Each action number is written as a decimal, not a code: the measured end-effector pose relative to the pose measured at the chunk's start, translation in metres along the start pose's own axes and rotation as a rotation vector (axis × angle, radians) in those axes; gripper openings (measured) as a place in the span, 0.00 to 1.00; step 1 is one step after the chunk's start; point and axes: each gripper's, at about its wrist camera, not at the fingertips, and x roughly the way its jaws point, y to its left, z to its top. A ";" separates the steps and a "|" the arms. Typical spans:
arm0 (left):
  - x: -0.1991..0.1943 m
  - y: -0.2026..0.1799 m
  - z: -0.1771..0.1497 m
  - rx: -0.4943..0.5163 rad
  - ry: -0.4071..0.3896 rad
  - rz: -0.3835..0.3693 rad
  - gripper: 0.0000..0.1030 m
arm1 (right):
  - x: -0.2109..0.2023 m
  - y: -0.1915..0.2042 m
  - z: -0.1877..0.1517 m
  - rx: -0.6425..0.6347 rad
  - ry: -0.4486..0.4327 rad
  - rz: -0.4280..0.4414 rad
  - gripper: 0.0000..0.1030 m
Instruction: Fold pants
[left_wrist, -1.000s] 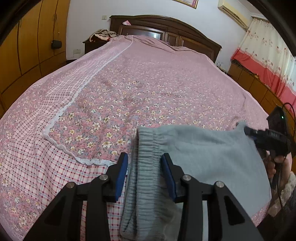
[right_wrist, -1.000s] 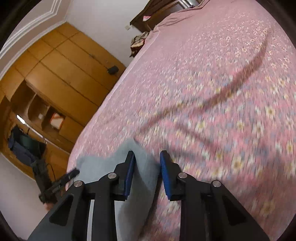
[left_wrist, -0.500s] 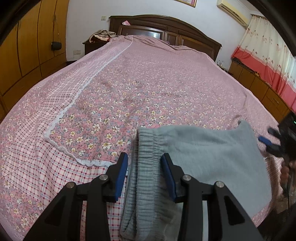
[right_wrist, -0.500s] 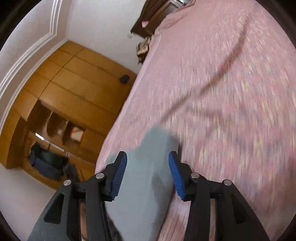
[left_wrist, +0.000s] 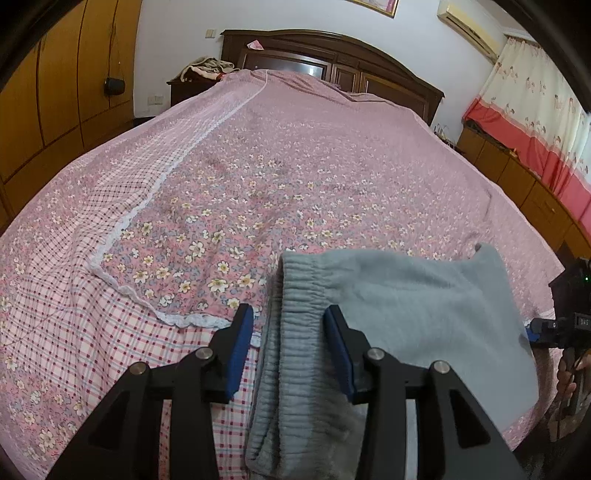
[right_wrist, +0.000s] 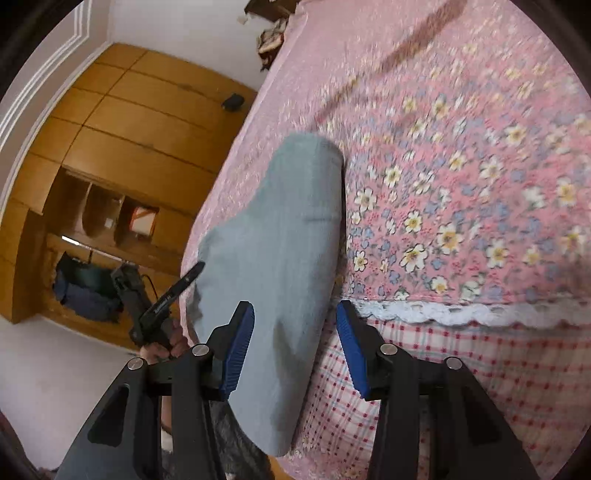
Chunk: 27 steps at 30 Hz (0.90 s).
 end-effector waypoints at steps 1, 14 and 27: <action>0.000 -0.001 0.000 0.005 0.000 0.005 0.42 | 0.003 0.001 0.003 -0.005 0.003 -0.010 0.45; 0.000 -0.006 0.000 -0.001 0.004 0.005 0.44 | 0.010 -0.017 0.014 0.001 0.052 0.091 0.24; -0.027 -0.001 -0.002 -0.022 -0.050 0.003 0.45 | -0.005 0.019 0.022 0.075 -0.009 -0.183 0.10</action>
